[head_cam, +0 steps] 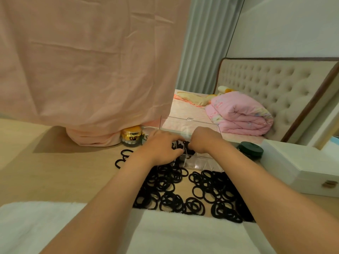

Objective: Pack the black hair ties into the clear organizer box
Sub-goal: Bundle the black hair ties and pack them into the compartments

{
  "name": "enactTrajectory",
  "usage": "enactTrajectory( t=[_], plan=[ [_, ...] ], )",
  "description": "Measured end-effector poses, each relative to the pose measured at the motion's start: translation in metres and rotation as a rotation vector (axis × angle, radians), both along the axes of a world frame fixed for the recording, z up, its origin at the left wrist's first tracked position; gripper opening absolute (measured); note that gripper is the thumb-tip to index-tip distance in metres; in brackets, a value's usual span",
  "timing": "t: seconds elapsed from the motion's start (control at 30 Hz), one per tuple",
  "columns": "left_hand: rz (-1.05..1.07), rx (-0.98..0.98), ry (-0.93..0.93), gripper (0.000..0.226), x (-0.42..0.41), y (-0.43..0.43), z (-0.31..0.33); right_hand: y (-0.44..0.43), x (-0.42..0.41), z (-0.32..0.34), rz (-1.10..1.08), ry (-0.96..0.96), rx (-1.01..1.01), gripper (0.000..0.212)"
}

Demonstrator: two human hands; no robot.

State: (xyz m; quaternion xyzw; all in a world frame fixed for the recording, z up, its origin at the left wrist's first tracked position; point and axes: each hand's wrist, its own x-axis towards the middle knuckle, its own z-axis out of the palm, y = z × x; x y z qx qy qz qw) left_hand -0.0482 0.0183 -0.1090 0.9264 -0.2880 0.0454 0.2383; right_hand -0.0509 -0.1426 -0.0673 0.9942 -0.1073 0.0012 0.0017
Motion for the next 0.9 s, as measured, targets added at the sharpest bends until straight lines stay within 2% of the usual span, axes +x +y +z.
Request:
enactTrajectory(
  t=[0.1, 0.27, 0.4, 0.47, 0.53, 0.6, 0.67, 0.77, 0.9],
  plan=[
    [-0.037, 0.010, 0.002, 0.053, -0.002, -0.002, -0.001, -0.003, 0.003, -0.001, 0.066, 0.089, -0.033, 0.023],
    [-0.072, 0.034, -0.009, 0.049, -0.002, -0.003, -0.003, -0.016, -0.006, 0.013, 0.170, 0.211, 0.105, 0.031],
    [-0.066, 0.059, 0.007, 0.049, -0.001, -0.006, -0.002, -0.026, -0.024, 0.021, 0.214, 0.064, 0.209, 0.046],
    [-0.062, 0.036, 0.013, 0.051, 0.000, -0.006, -0.002, -0.027, -0.034, 0.019, 0.289, -0.018, 0.235, 0.045],
    [-0.056, 0.002, 0.014, 0.054, 0.001, -0.005, -0.001, -0.025, -0.042, 0.012, 0.364, -0.028, 0.121, 0.039],
    [-0.060, -0.008, 0.009, 0.054, 0.000, -0.005, -0.001, -0.019, -0.046, 0.002, 0.421, 0.039, -0.093, 0.048],
    [-0.081, 0.040, -0.007, 0.054, -0.001, -0.007, -0.002, -0.016, -0.044, -0.010, 0.439, 0.115, -0.206, 0.054],
    [-0.097, 0.112, -0.030, 0.056, -0.003, -0.009, -0.004, -0.017, -0.045, -0.010, 0.403, 0.101, -0.050, 0.052],
    [-0.081, 0.096, -0.023, 0.060, -0.006, -0.006, -0.001, -0.027, -0.058, 0.006, 0.329, -0.158, 0.254, 0.036]
  ],
)
